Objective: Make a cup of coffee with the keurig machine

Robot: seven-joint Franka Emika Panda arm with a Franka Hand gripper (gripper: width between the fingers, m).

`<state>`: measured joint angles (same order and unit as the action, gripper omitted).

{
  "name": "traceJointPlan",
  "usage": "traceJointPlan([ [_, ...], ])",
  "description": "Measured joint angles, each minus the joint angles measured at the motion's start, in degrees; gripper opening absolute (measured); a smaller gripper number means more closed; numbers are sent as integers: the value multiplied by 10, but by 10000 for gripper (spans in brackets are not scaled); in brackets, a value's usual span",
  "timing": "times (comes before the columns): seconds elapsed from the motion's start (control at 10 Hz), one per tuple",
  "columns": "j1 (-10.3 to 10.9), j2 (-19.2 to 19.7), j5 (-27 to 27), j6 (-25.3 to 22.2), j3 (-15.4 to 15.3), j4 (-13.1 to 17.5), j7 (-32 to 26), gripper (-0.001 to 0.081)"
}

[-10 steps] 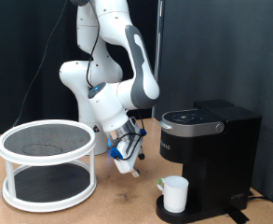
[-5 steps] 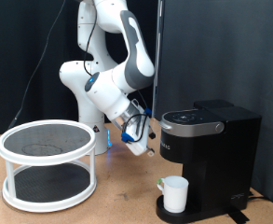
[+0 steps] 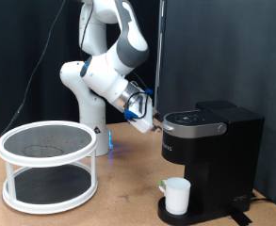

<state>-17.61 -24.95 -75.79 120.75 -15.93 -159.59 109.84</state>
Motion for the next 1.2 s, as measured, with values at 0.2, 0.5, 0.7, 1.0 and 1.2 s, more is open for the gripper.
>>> traceJointPlan([
  [0.2,-2,-41,31,-44,13,3,40,735],
  [0.5,-2,-99,41,-86,30,8,77,735],
  [0.7,-3,-136,53,-105,38,13,106,735],
  [1.0,-4,-186,70,-127,44,27,159,735],
  [1.2,-4,-202,76,-133,47,27,174,735],
])
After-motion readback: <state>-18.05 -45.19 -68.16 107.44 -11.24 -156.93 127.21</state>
